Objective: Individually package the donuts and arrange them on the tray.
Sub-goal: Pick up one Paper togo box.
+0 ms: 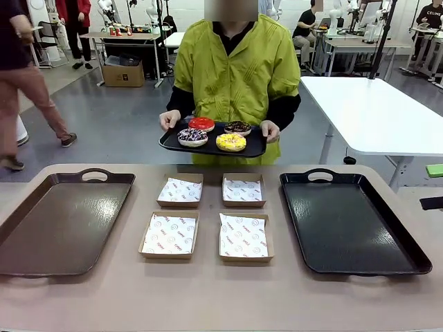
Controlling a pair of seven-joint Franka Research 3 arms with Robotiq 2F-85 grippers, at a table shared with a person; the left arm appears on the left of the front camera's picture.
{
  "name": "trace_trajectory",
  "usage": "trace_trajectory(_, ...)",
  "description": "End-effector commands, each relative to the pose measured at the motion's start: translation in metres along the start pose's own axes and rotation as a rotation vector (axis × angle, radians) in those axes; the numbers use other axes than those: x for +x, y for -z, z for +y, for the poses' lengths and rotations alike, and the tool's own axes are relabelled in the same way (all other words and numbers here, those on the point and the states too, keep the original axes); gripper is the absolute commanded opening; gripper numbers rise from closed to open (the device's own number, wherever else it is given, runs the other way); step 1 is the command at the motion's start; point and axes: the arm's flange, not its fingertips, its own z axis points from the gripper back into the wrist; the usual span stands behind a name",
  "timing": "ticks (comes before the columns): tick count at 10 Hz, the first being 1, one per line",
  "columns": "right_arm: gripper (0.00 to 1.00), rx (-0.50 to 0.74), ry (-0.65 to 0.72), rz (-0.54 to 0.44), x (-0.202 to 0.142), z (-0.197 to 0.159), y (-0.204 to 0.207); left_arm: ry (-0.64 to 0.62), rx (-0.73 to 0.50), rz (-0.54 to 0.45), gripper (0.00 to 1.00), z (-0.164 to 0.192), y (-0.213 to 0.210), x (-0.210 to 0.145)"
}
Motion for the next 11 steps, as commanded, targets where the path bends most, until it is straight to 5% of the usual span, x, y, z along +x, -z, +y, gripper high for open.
trace_trajectory(1,1.00,0.018,-0.003,-0.004,0.0000,-0.0010,-0.0011,-0.019,-0.012,-0.002,1.00,0.0037,0.0012,0.0006)
trace_trajectory(11,1.00,0.018,-0.003,-0.004,0.0000,-0.0010,-0.0011,-0.019,-0.012,-0.002,1.00,0.0037,0.0012,0.0006)
